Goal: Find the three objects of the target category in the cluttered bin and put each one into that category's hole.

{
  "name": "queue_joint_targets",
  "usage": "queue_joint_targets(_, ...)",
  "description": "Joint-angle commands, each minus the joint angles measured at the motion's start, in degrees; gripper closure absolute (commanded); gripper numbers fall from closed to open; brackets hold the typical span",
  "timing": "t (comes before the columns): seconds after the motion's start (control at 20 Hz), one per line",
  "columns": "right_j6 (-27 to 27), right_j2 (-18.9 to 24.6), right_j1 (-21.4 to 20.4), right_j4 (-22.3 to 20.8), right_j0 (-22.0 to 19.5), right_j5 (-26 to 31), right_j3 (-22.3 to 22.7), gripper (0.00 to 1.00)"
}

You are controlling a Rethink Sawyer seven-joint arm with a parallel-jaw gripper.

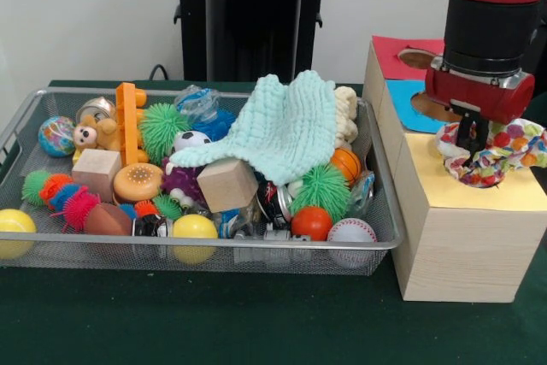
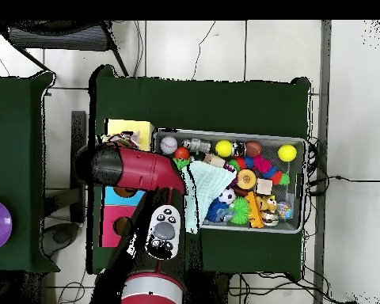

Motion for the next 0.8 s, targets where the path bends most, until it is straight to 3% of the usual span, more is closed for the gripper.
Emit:
queue_joint_targets(0.05, 10.2, -0.3, 3.0, 0.0, 0.4, 1.0, 6.8, 1.00)
queue_joint_targets(0.3, 8.2, 2.3, 5.9, 0.2, -1.7, -2.7, 6.3, 1.00)
queue_joint_targets(0.65, 2.6, 12.2, 10.9, -1.5, -8.7, -10.8, 7.3, 1.00)
queue_joint_targets(0.8, 2.8, 13.0, 12.0, -1.9, -9.3, -11.0, 6.4, 1.00)
